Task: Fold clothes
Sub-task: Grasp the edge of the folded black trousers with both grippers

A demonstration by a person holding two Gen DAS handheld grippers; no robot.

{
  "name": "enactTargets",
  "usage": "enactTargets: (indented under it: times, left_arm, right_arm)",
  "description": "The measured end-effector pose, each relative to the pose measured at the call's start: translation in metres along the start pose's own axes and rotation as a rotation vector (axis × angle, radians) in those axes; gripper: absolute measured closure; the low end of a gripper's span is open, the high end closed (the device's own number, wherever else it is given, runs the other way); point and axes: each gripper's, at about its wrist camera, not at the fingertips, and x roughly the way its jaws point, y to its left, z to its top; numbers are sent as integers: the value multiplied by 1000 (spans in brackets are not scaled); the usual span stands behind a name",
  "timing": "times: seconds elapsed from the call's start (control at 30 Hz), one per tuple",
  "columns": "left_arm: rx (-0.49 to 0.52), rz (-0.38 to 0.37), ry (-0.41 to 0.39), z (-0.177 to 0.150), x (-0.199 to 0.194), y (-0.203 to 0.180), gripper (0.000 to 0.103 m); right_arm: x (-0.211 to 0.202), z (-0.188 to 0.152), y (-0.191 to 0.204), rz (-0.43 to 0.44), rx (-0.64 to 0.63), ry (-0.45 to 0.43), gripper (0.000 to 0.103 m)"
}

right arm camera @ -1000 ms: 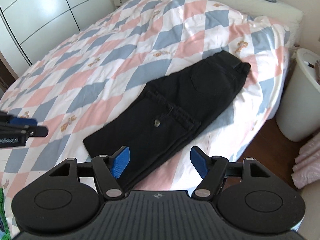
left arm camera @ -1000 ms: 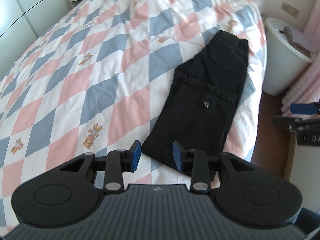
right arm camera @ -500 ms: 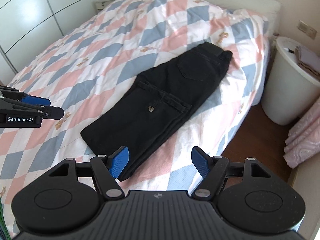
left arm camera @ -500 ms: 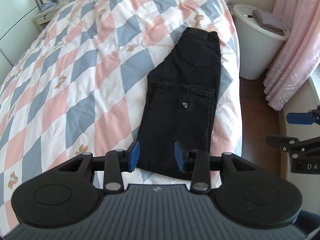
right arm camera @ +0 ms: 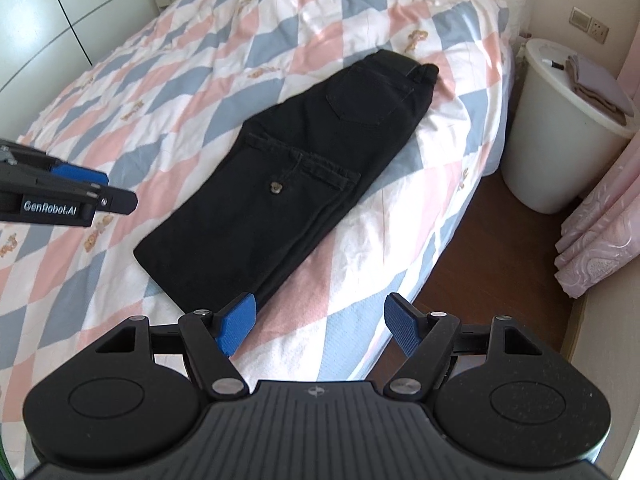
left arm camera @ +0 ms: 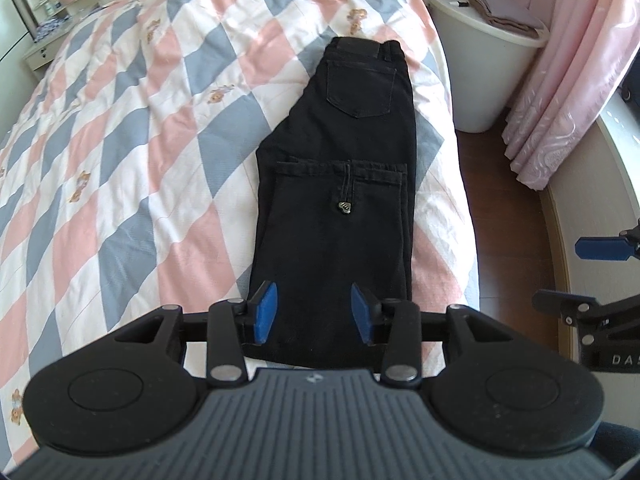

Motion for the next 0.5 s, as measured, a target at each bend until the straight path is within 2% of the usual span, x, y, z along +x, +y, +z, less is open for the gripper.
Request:
enactTargets:
  times: [0.1, 0.2, 0.33, 0.5]
  left_arm:
    - [24, -8, 13, -3, 14, 5, 65]
    - [114, -12, 9, -23, 32, 8, 63]
    - [354, 31, -2, -67, 58, 12, 56]
    - [736, 105, -52, -123, 89, 9, 55]
  right_arm:
    - [14, -2, 6, -1, -19, 20, 29]
    - [32, -7, 19, -2, -73, 34, 29]
    - [58, -20, 50, 11, -227, 46, 29]
    - [91, -55, 104, 14, -537, 28, 29]
